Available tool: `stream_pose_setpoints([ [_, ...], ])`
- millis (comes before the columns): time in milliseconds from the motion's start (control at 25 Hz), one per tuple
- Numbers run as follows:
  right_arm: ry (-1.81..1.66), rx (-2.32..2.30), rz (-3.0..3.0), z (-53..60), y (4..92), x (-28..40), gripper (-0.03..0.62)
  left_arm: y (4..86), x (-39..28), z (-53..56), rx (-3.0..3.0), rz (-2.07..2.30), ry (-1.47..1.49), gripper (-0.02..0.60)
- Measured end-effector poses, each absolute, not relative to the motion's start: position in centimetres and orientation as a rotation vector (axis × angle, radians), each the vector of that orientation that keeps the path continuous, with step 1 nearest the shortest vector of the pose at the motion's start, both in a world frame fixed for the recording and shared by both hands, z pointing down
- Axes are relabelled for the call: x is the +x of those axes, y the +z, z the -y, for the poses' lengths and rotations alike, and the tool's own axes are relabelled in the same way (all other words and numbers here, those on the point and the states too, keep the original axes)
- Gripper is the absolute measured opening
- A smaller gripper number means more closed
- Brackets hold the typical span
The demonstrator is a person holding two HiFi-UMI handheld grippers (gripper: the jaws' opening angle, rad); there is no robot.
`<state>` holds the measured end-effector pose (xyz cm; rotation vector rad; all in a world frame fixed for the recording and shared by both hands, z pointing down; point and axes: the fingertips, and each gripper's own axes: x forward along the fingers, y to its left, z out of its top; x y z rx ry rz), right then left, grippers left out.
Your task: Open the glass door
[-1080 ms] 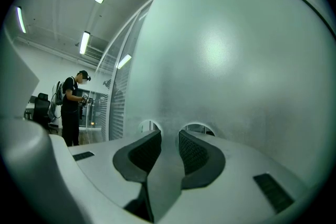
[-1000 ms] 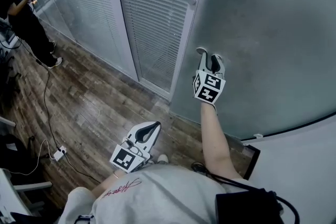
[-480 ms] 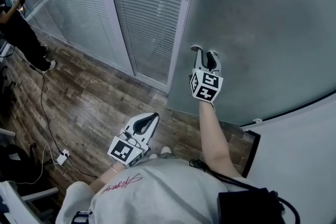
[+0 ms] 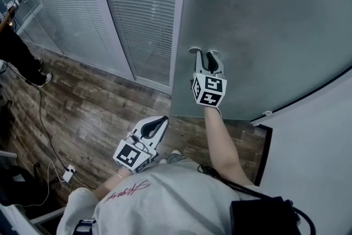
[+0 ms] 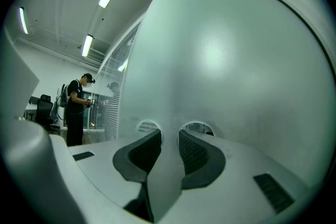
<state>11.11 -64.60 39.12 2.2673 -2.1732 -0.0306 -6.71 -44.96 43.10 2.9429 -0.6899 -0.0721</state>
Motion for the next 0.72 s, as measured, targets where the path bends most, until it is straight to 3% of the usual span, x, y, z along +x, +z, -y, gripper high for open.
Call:
stream_pose_setpoints([
  [720,-0.066,2.270,2.190,56.6,39.4,8.9,0.114,43.1,-8.2,40.2,2.987,0.564,-0.114,0.017],
])
